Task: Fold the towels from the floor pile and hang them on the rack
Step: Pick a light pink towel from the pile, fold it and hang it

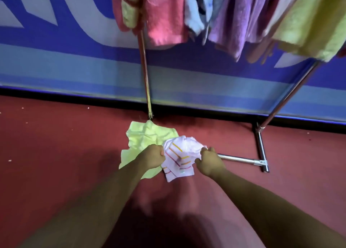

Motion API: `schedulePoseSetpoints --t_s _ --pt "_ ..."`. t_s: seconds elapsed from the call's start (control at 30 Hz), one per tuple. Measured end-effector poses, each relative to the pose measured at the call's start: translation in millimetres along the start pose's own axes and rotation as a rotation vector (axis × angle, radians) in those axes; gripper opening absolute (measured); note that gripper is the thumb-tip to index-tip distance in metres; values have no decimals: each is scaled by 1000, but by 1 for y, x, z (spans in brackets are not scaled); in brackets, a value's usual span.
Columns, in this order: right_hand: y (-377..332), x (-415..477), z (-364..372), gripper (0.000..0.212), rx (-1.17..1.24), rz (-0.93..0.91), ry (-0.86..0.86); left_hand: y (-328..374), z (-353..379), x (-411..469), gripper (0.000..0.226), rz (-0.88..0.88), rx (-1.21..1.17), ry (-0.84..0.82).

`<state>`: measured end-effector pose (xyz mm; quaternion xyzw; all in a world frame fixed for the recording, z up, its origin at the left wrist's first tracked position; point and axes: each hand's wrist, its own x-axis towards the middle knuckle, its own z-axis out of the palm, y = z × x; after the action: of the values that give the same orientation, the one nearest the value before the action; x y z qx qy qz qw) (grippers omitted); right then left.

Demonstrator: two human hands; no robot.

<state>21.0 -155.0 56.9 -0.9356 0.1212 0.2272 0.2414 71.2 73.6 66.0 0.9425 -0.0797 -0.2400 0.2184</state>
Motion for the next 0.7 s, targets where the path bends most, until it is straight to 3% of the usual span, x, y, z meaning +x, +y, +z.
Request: schedulePoseSetpoints --t_s 0.3,0.37,0.47,0.53,0.6,0.7 --pt "36 51 94 41 -9 56 -131 -43 106 57 20 -12 50 -128" --pt "38 61 107 45 -2 44 -131 -51 125 63 37 -20 45 -122" --pt "45 77 122 69 30 -2 -146 -61 149 70 77 -27 107 -183" --pt "49 84 132 83 87 -42 -199 -70 162 74 86 -25 157 -232" --pt "53 90 143 83 105 -78 -263 -78 170 80 82 18 171 -224" --pt "57 92 158 71 58 -99 -281 -86 179 82 47 46 225 -263"
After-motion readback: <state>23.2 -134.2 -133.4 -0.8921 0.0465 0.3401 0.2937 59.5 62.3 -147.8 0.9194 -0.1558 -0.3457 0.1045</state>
